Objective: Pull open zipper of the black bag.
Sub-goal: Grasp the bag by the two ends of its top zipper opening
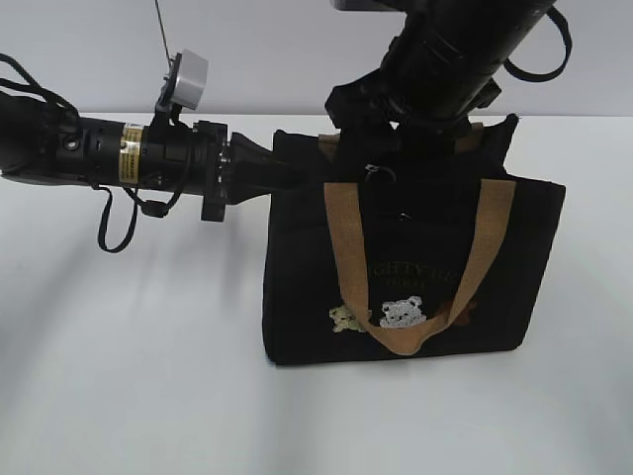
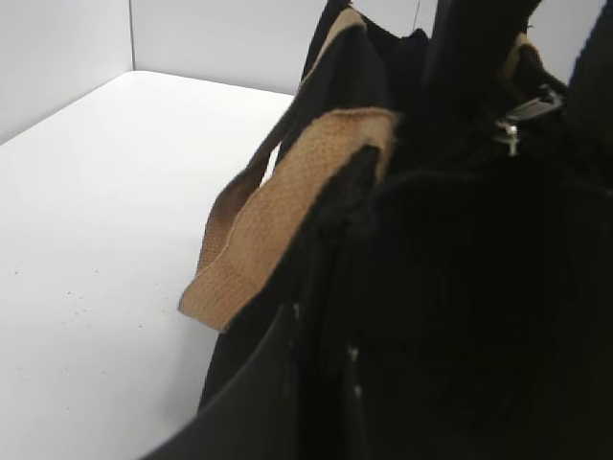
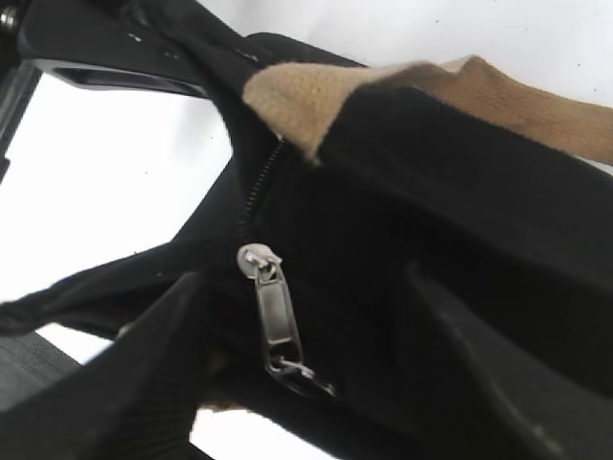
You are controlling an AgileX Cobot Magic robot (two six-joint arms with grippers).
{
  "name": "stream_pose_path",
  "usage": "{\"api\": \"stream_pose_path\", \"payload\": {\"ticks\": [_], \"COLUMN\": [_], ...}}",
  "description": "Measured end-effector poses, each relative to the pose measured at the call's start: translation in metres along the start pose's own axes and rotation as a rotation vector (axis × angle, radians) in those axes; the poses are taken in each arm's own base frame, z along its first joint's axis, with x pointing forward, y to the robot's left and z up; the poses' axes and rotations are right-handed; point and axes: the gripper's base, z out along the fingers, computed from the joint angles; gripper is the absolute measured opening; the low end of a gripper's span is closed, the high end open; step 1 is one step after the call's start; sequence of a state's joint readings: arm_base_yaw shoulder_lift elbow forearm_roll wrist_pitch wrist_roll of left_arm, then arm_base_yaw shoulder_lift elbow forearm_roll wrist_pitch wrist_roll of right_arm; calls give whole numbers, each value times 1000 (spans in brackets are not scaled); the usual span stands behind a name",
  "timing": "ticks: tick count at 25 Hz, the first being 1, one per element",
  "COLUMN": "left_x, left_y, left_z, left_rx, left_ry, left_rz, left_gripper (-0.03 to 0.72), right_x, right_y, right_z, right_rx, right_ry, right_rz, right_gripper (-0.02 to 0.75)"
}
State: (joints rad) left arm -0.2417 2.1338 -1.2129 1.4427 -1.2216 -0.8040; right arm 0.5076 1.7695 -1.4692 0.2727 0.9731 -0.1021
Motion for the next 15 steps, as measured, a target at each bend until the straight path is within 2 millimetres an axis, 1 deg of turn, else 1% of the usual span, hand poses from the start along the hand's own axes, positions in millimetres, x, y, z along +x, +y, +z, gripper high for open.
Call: {"api": "stream_pose_path", "payload": {"ticks": [5,11,13,15], "left_x": [0,0,0,0], "left_y": [-1,-1,-1,-1], "left_z": [0,0,0,0], "left_rx": [7,10,12,12], "left_ry": [-1,-1,-3,-3], "left_rz": [1,2,2,2], "left_gripper": [20,20,20,20], "right_x": [3,3,3,3], "right_y": [0,0,0,0], "right_z": [-1,-3,-4,-4], "right_rx": [3,6,6,6], "right_ry": [37,49,54,57], "right_rz": [-11,-26,-29,-32], "right_gripper": [375,293,248,185]}}
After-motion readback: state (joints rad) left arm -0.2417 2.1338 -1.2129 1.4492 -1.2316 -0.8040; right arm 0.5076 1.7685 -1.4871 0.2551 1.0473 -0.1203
